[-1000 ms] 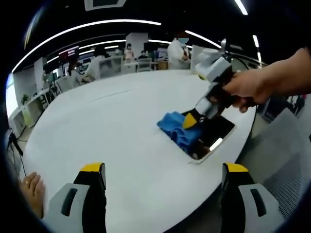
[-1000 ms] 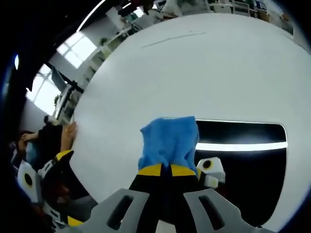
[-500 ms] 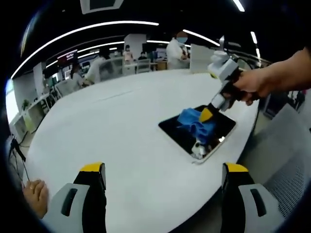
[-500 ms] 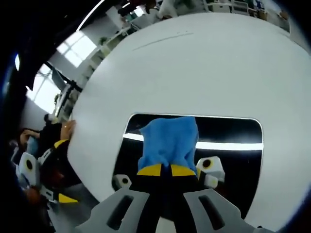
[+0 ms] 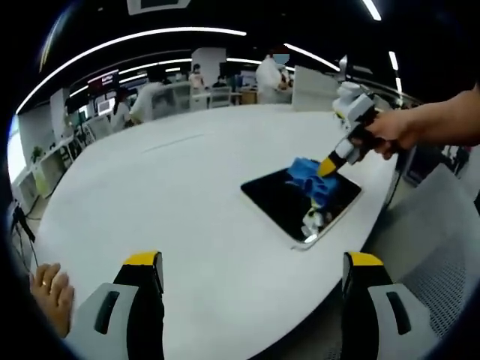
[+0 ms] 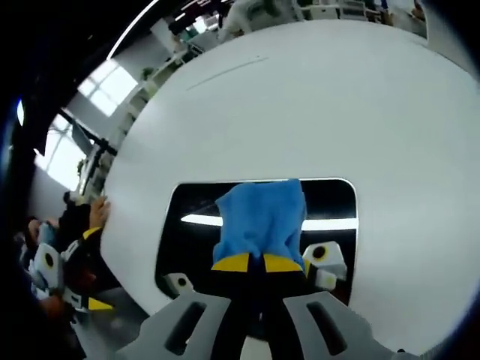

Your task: Wipe the mirror surface with the cleaning cloth until all visible marks leave the cleaned area.

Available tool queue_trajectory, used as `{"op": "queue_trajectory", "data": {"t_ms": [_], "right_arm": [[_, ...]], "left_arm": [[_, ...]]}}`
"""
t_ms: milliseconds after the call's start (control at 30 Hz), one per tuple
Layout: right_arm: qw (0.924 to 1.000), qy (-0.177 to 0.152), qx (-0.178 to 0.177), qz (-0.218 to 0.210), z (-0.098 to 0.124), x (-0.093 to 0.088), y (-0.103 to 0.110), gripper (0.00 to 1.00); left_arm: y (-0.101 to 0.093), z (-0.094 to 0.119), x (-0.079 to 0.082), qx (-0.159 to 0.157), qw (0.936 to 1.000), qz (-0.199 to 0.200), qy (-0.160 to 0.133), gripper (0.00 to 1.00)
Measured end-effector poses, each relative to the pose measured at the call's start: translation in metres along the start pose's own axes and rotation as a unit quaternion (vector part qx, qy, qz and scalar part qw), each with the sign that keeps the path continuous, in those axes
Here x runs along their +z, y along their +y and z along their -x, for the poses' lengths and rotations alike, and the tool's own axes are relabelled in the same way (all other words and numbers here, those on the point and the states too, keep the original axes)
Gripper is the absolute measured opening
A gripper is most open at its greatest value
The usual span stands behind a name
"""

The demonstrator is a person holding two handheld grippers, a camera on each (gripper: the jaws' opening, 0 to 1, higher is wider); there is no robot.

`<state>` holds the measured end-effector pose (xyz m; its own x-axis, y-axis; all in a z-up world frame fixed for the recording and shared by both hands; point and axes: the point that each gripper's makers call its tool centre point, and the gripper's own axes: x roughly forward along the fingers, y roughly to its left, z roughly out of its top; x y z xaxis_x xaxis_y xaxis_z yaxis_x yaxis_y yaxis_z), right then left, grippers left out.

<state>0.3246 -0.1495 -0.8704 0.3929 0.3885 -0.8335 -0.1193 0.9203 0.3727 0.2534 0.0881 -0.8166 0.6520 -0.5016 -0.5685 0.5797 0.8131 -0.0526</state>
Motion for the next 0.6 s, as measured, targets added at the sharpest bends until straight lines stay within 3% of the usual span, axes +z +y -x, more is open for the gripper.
{"op": "queue_trajectory", "data": {"t_ms": [333,600], "right_arm": [[0.9998,0.002,-0.012,-0.017,0.018,0.001,-0.040,0.00],[0.9993,0.002,-0.024,-0.027,0.025,-0.002,-0.050,0.00]], "left_arm": [[0.004,0.001,0.001,0.007,0.9999,0.006,-0.005,1.00],[0.004,0.001,0.003,0.009,0.9998,0.012,-0.011,1.00]]}}
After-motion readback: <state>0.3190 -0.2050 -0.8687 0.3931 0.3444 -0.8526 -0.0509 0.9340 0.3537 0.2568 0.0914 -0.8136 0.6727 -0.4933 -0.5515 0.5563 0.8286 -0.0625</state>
